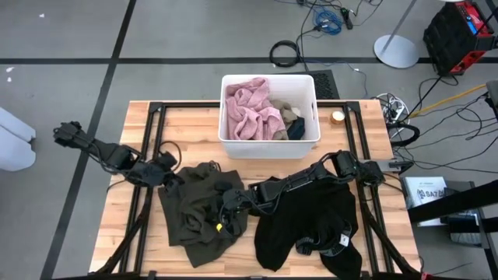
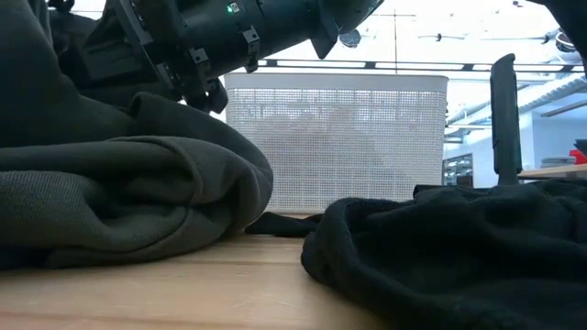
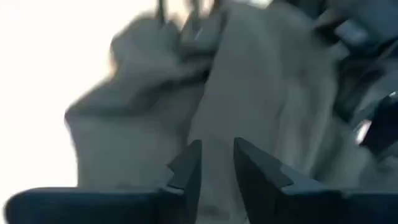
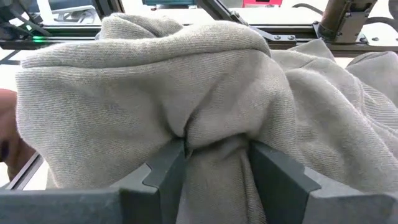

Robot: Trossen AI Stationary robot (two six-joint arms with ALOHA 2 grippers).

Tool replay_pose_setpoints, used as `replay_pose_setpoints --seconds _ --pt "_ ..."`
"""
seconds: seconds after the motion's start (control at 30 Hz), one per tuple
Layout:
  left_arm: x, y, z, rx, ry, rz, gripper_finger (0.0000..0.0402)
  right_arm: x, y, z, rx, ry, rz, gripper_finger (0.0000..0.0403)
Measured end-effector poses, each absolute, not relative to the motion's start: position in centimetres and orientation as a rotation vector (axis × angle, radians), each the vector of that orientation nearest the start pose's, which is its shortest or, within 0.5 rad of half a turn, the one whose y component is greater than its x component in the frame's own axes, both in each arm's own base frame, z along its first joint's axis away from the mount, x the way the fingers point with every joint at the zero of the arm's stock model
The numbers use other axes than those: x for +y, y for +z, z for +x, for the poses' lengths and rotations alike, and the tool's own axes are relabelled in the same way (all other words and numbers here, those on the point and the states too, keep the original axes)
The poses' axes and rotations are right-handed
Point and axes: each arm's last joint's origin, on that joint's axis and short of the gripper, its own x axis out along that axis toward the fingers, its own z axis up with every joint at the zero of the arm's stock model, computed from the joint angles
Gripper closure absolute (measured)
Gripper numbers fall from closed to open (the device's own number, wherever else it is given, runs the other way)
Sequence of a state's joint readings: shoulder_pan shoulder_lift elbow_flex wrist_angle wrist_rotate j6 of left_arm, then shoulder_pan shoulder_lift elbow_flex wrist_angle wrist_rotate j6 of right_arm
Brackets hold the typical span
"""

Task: Sort clothes
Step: Fold the gray jacket

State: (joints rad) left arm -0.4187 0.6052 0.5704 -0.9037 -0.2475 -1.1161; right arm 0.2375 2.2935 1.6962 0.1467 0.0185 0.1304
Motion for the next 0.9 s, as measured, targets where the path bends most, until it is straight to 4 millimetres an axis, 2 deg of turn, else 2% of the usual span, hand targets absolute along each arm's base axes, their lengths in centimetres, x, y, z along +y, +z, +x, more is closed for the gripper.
replay_pose_setpoints --seconds 0.1,0.23,0.37,0.47,0.63,0.77,0.9 --pt "-3.5 23.5 10.9 0.809 0.331 -0.689 0.0272 12.1 17.1 50.4 0.460 0.183 0.077 0.0236" --pt "-2.6 23.4 11.5 0.816 0.385 -0.662 0.0228 11.5 17.2 50.5 0.453 0.175 0.075 0.0236" --pt "-1.3 22.9 12.1 0.891 0.407 -0.703 0.0189 11.3 17.2 50.6 0.454 0.167 0.081 0.0236" --pt "-0.1 22.3 13.0 0.974 0.348 -0.748 0.0168 11.4 17.1 50.6 0.457 0.166 0.085 0.0236" --pt "2.6 21.1 15.4 0.984 0.388 -0.720 0.0150 12.1 17.1 50.3 0.472 0.237 0.098 0.0236" --pt "4.2 19.7 16.4 1.056 0.378 -0.661 0.0147 13.5 16.6 49.7 0.530 0.274 0.089 0.0236" --pt "4.6 18.7 17.2 1.127 0.160 -0.680 0.0147 14.9 16.2 49.1 0.586 0.309 0.078 0.0236"
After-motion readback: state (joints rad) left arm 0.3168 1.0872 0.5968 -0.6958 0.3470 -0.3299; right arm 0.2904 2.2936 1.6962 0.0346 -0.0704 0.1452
